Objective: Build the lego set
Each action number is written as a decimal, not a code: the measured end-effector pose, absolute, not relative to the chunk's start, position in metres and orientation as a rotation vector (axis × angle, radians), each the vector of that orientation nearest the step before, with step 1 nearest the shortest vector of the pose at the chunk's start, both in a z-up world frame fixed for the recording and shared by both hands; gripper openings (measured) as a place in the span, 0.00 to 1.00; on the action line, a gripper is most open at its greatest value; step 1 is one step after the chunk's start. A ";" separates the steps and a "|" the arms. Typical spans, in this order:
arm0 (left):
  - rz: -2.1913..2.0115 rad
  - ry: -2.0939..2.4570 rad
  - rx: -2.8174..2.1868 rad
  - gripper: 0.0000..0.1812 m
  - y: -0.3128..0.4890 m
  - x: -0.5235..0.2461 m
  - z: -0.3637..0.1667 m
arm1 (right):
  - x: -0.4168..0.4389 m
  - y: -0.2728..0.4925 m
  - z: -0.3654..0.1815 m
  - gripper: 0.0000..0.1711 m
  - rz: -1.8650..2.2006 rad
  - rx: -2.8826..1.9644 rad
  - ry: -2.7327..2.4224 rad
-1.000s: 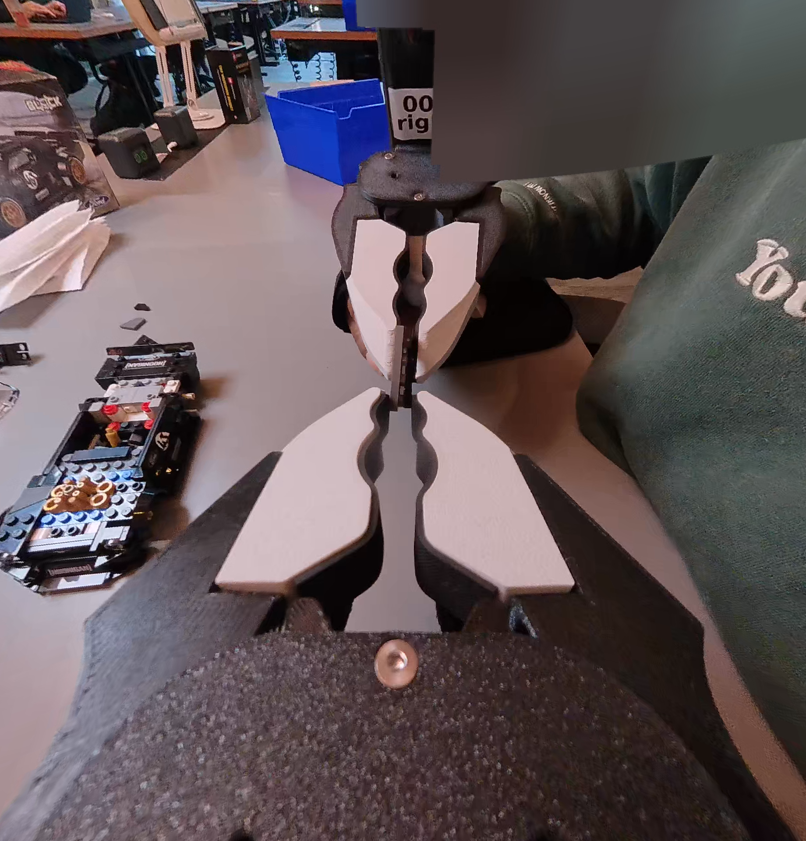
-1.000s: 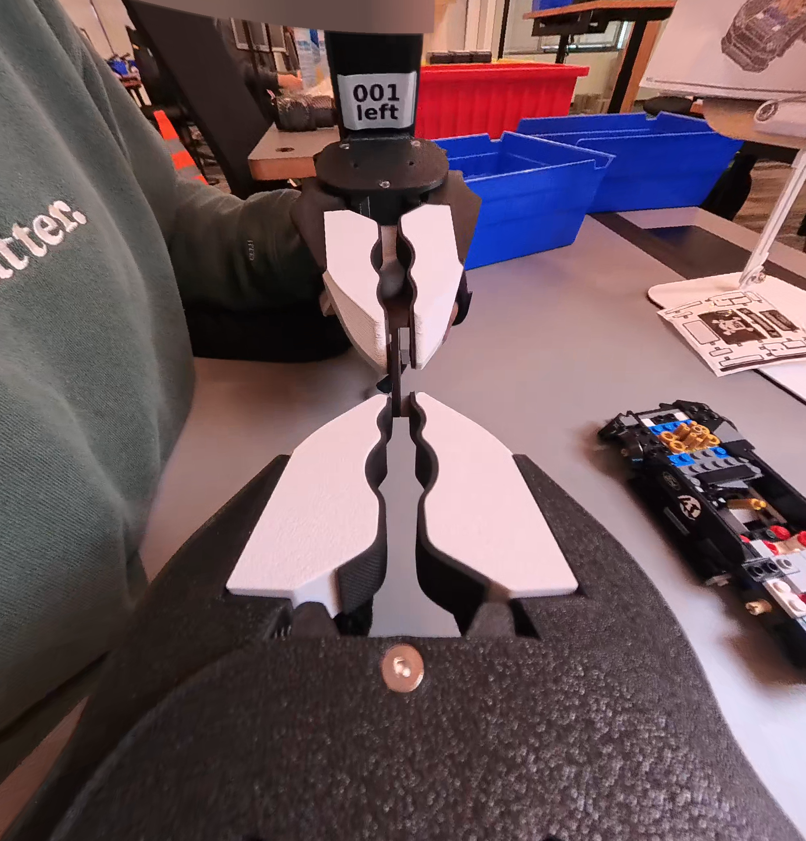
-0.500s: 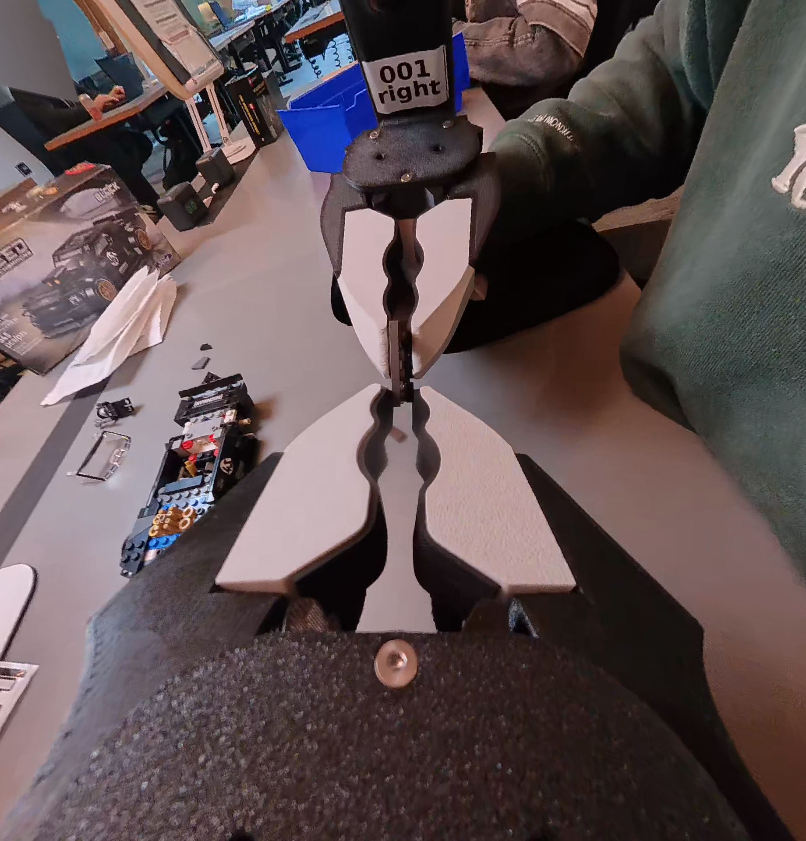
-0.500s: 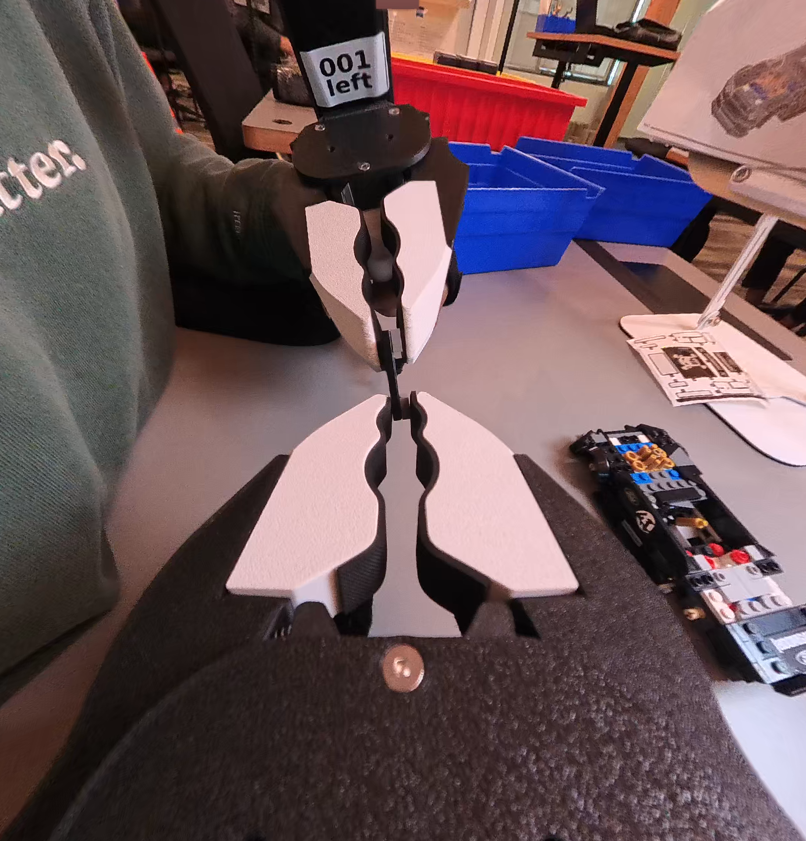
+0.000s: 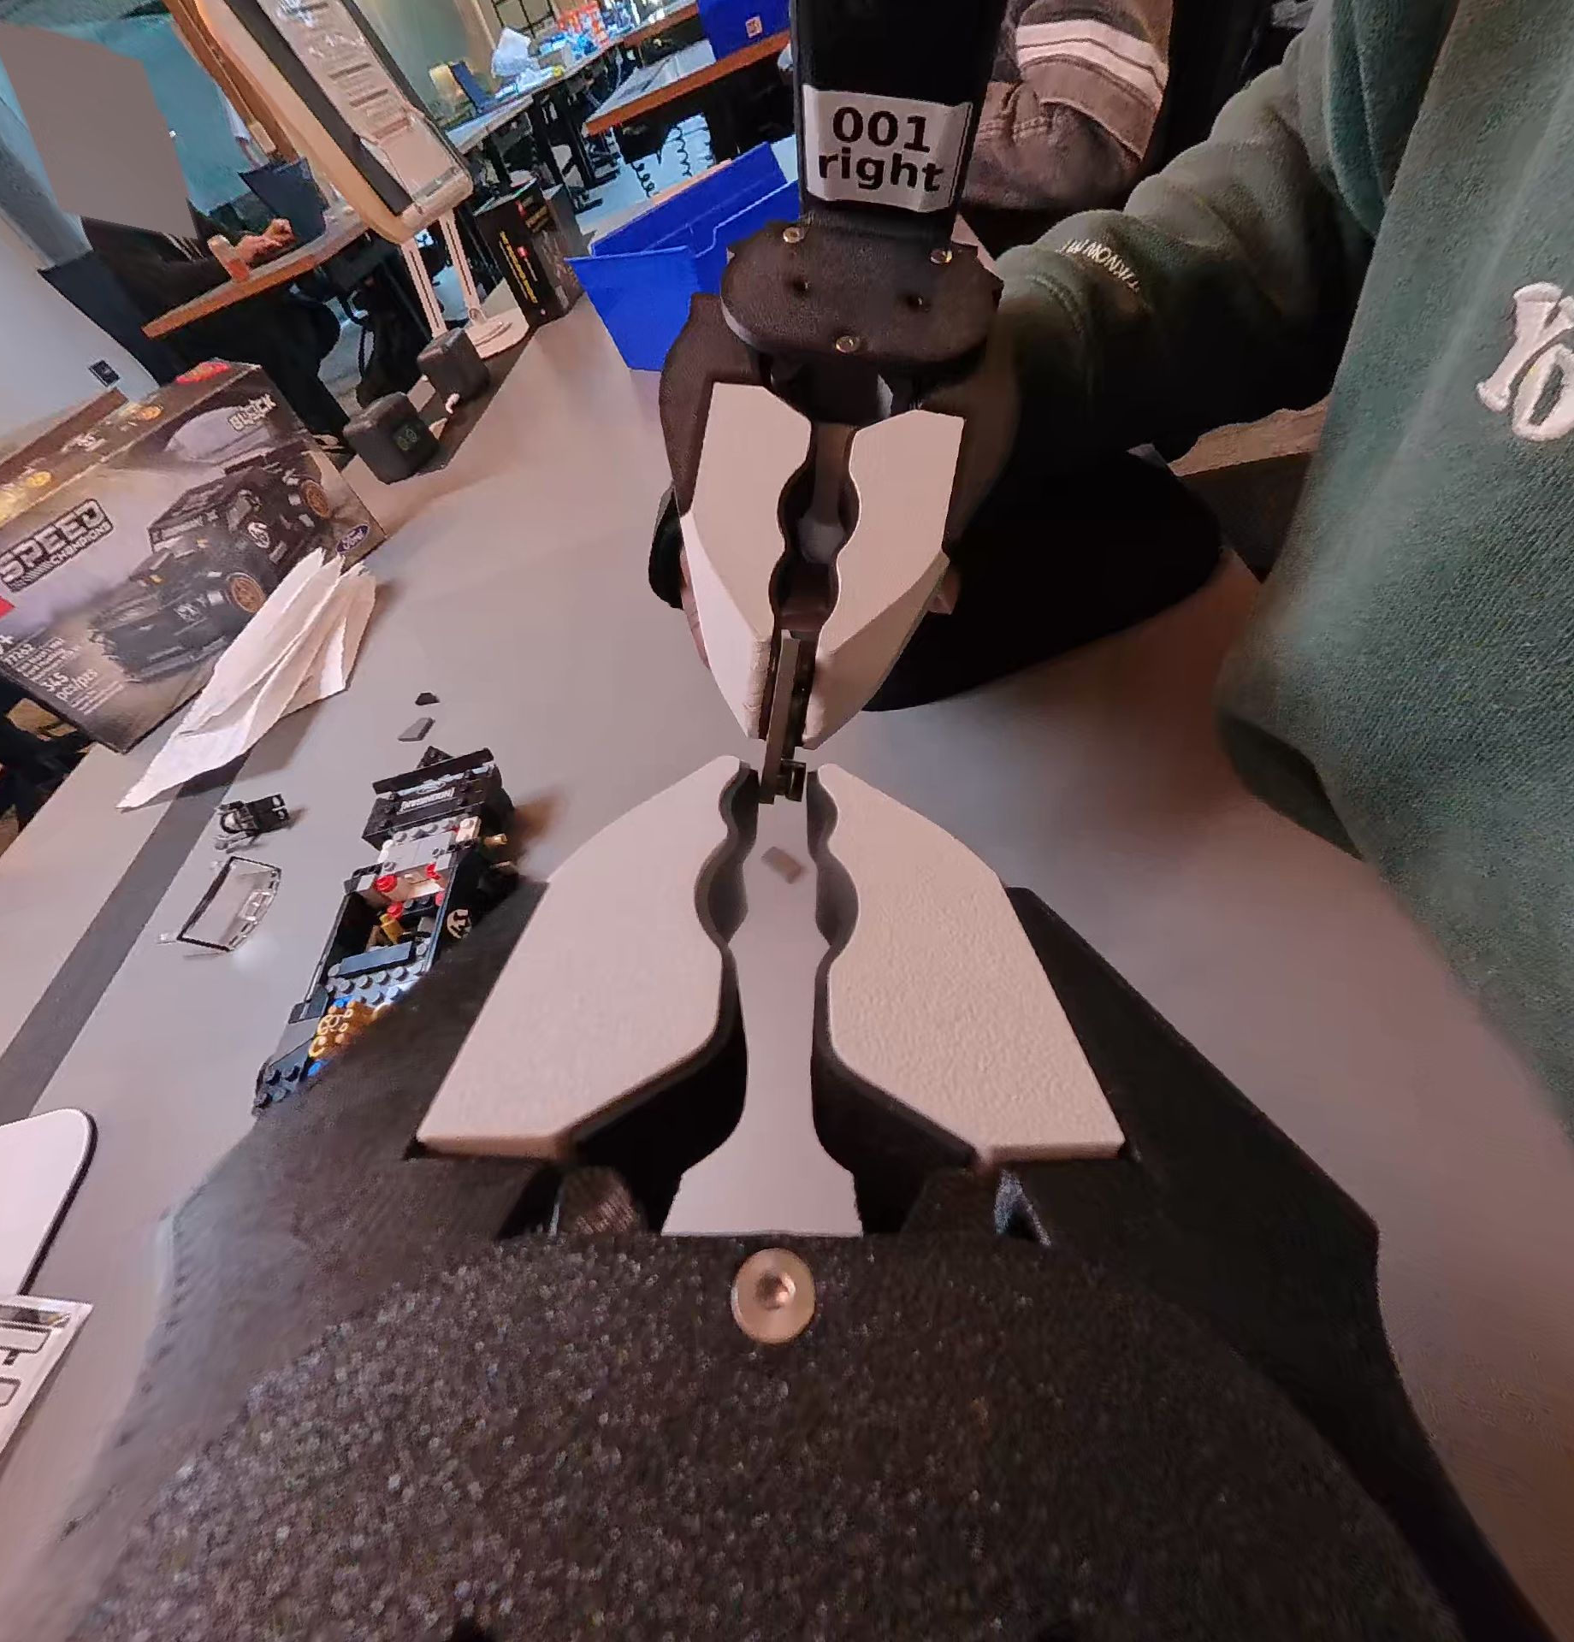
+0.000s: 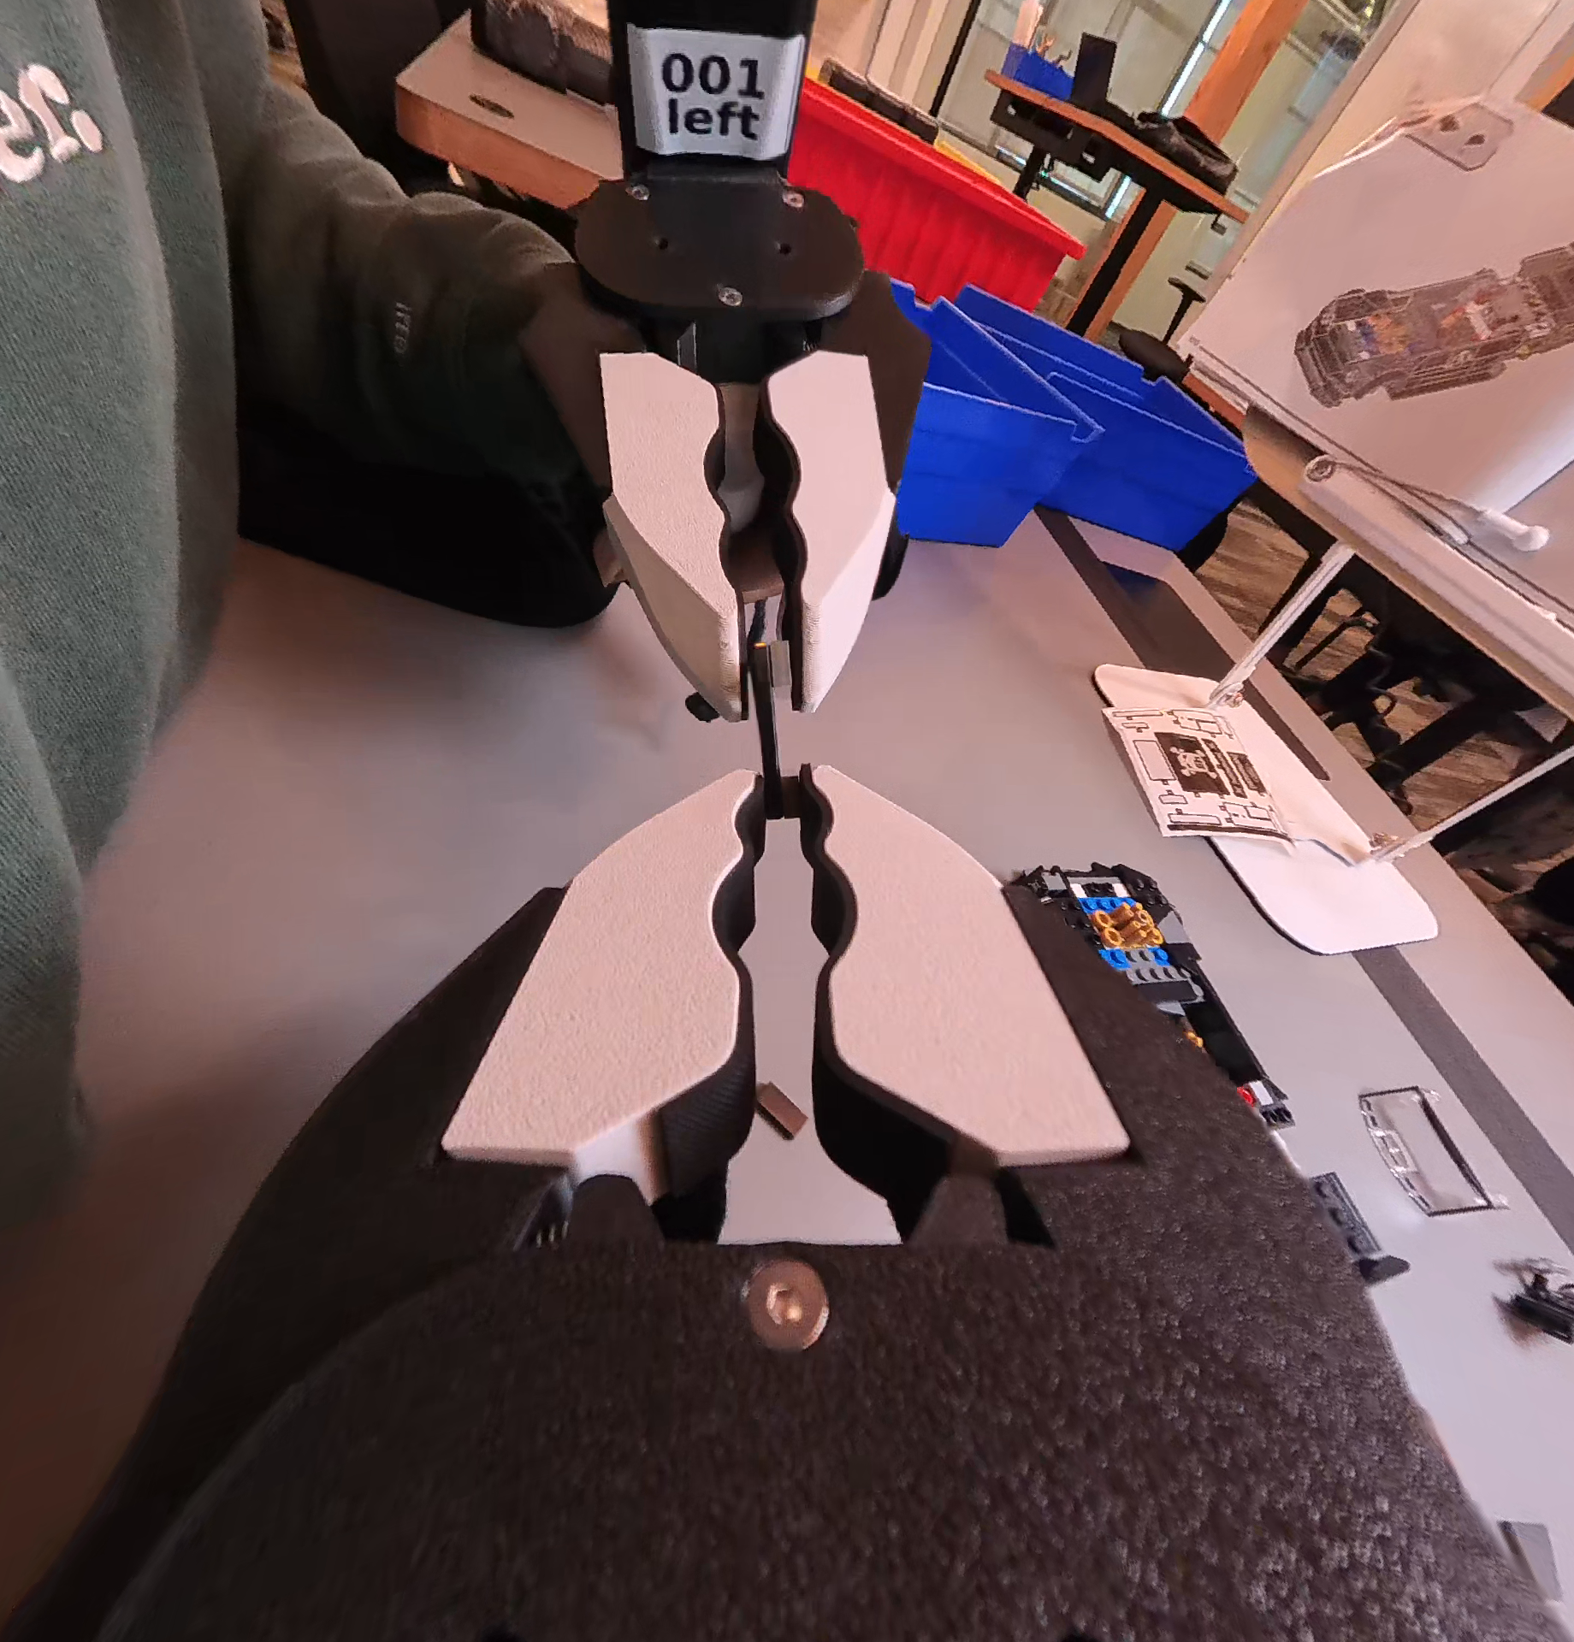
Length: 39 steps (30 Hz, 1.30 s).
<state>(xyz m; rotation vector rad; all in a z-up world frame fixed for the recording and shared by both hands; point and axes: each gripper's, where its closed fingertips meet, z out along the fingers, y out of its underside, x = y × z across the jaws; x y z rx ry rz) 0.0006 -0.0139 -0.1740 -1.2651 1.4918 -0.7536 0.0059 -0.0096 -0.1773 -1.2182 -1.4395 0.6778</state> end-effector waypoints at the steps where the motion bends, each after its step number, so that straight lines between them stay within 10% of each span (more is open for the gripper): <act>1: -0.764 1.491 -1.268 0.06 -0.015 0.001 -0.174 | 0.006 -0.010 -0.177 0.04 0.668 -1.213 -1.444; 39: -0.688 1.539 -1.276 0.04 -0.010 -0.002 -0.184 | 0.003 -0.005 -0.193 0.04 0.674 -1.330 -1.454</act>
